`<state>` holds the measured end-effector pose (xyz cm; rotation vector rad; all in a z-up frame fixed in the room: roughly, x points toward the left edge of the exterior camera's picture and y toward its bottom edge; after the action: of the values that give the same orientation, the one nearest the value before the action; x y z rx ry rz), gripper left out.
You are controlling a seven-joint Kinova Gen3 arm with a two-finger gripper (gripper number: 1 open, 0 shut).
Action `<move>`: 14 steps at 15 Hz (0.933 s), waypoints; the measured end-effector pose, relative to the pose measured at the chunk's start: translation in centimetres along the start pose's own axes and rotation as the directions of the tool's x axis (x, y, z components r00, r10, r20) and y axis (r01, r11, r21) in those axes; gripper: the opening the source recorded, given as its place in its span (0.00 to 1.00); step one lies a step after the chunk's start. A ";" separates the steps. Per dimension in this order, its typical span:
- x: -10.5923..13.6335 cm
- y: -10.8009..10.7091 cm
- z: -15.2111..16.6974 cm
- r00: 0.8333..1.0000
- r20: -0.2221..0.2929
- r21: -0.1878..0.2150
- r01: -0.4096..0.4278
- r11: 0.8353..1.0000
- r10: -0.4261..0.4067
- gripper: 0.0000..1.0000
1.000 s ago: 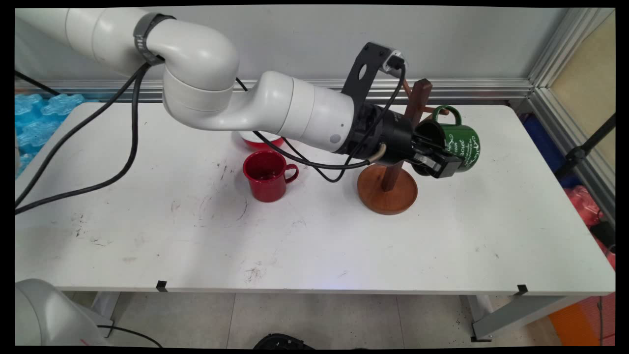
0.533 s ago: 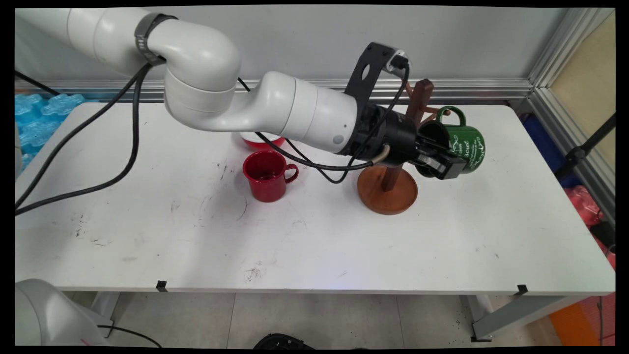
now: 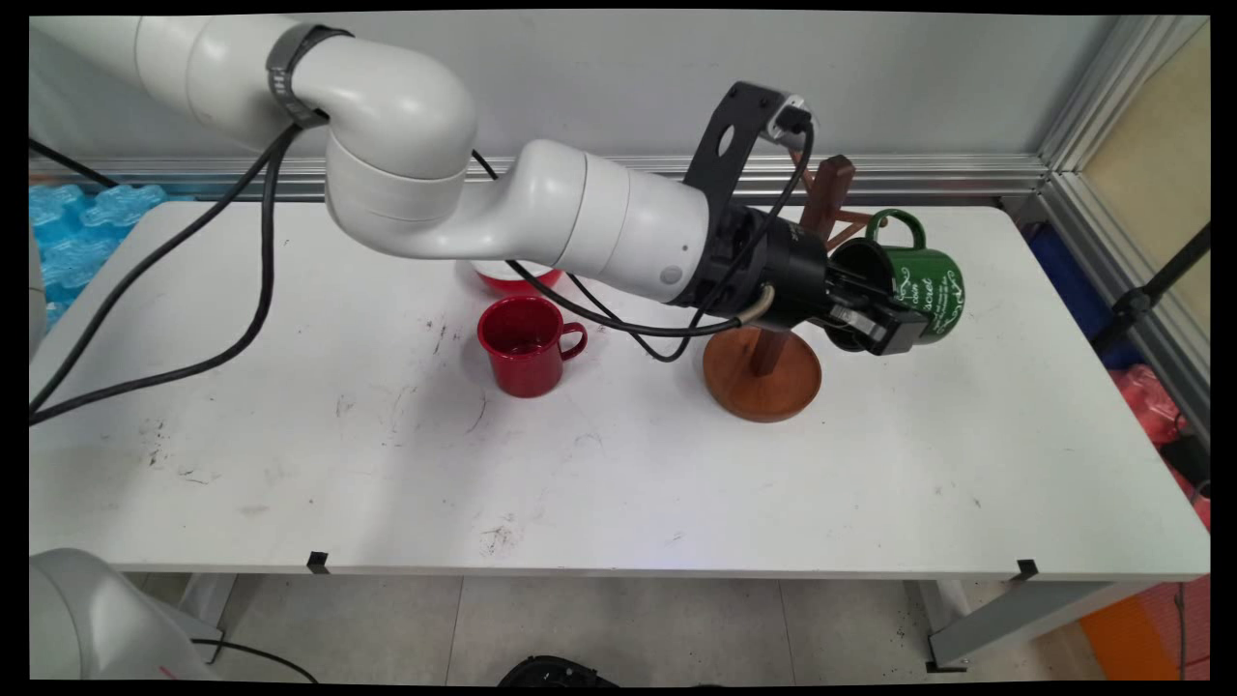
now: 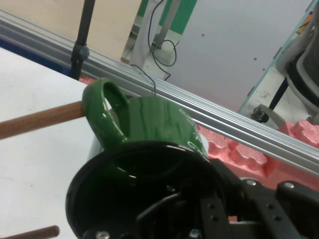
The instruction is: Place the picked object on the table
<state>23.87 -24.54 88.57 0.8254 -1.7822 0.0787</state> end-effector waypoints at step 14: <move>0.3 0.7 0.0 1.000 0.003 -0.021 0.002 1.000 -0.002 0.00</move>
<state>23.42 -24.21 89.09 0.8126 -1.7821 0.0580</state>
